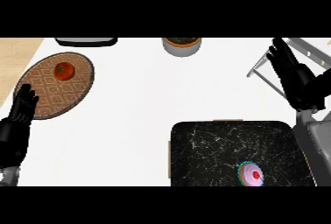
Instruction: Pick the cupcake from the tray and place it in the tiered basket
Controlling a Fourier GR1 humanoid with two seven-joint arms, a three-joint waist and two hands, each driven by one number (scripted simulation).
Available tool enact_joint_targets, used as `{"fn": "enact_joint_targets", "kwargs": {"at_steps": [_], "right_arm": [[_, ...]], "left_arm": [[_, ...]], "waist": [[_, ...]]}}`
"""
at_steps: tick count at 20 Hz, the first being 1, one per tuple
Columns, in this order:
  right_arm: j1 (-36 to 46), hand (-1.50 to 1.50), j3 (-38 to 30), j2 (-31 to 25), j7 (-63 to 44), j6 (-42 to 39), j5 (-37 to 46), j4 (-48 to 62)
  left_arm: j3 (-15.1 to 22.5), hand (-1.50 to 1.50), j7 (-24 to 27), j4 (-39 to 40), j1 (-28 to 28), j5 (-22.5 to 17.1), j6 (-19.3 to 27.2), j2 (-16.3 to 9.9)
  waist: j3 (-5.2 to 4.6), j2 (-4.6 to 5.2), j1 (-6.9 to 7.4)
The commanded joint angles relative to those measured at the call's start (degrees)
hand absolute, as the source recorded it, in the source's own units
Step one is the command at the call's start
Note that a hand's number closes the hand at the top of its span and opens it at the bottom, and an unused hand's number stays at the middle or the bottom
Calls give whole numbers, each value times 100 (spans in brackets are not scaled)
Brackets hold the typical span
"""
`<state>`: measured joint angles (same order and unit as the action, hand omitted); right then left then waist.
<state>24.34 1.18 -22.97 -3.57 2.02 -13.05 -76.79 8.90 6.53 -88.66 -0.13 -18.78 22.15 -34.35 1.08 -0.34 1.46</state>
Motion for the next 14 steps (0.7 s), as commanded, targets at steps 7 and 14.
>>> {"fn": "enact_joint_targets", "kwargs": {"at_steps": [7,14], "right_arm": [[-1068,150,-1721,958,866,1517,-1047,-1511],[-4517,-150,-932,492,-177,2309,683,-2390]], "left_arm": [[86,0,-312,403,35,415,80,-112],[427,0,-627,189,-252,700,41,-27]], "waist": [[100,-390,-1258],[-119,-24,-536]]}}
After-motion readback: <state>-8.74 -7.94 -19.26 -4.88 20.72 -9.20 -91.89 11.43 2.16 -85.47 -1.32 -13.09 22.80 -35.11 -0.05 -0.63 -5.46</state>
